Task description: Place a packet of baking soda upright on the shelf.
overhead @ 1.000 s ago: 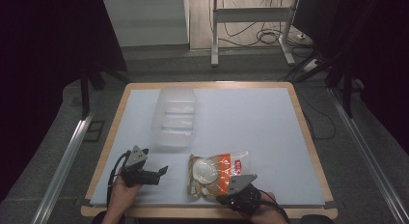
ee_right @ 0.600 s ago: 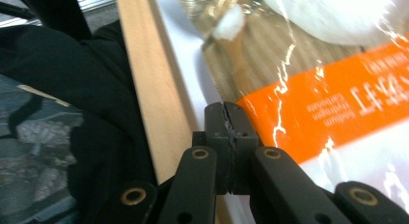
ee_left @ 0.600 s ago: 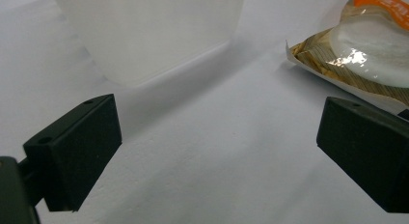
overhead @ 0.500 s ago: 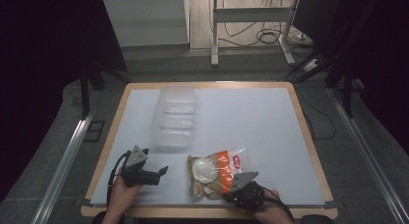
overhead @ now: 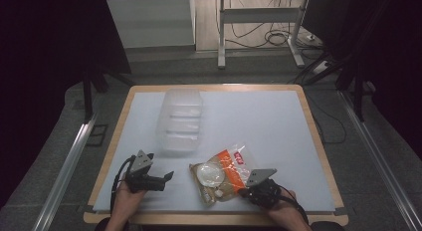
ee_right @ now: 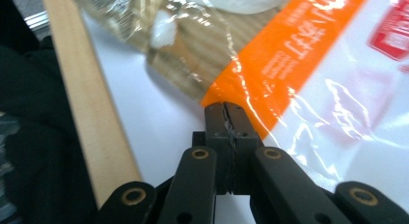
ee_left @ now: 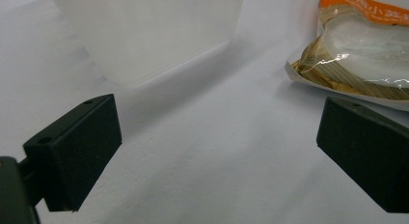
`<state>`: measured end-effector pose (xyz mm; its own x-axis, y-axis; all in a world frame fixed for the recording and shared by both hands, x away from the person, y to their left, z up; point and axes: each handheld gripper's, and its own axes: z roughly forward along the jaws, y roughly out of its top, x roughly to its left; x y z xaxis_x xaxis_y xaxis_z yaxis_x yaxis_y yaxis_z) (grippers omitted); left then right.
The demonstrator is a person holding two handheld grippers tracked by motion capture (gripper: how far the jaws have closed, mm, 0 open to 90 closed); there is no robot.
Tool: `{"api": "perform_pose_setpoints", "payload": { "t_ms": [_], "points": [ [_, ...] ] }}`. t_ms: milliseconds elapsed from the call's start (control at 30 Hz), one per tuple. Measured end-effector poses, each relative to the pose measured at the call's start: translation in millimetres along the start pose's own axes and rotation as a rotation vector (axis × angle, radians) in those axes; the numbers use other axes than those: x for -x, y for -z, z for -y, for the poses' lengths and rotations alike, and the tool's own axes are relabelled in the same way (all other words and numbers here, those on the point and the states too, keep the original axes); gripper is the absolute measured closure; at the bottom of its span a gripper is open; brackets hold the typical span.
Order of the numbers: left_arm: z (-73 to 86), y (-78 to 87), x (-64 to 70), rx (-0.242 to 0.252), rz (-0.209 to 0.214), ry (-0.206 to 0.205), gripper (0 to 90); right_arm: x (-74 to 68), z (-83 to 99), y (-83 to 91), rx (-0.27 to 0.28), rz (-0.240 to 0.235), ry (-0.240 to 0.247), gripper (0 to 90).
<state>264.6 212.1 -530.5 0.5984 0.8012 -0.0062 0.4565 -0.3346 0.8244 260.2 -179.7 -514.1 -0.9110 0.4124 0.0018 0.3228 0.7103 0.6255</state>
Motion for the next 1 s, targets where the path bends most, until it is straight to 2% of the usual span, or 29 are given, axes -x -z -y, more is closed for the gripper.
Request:
{"api": "perform_pose_setpoints", "payload": {
  "t_ms": [300,600,733,767,833,867,900,967,1000],
  "points": [
    [-0.1,-0.2,0.3,-0.002,0.000,-0.001,2.0,19.9,-3.5,-0.7,0.016,0.064,-0.033,88.5],
    [0.0,-0.5,0.4,-0.005,-0.001,-0.003,1.9,17.6,-6.8,4.3,0.037,0.073,-0.025,82.5],
    [0.1,-1.1,0.8,-0.008,-0.001,-0.001,1.9,19.2,-9.5,9.2,0.053,0.101,-0.026,72.8],
    [0.1,-1.1,0.8,-0.008,-0.001,-0.001,1.9,19.2,-9.5,9.2,0.053,0.101,-0.026,72.8],
    [0.2,-1.0,0.6,-0.009,-0.002,0.000,2.0,23.1,-10.3,14.9,0.077,0.119,-0.048,64.1],
    [0.2,-1.0,0.6,-0.009,-0.002,0.000,1.9,23.1,-10.3,14.9,0.077,0.119,-0.048,64.1],
    [0.2,-0.9,0.5,-0.008,-0.004,0.001,2.0,25.6,-10.8,18.2,0.090,0.129,-0.066,58.2],
    [0.2,-0.9,0.4,-0.009,-0.004,-0.002,2.0,27.3,-10.9,19.7,0.096,0.131,-0.075,55.4],
    [0.1,-1.0,0.7,-0.010,-0.005,-0.002,2.0,31.3,-10.8,21.4,0.102,0.141,-0.088,49.5]
  ]
}}
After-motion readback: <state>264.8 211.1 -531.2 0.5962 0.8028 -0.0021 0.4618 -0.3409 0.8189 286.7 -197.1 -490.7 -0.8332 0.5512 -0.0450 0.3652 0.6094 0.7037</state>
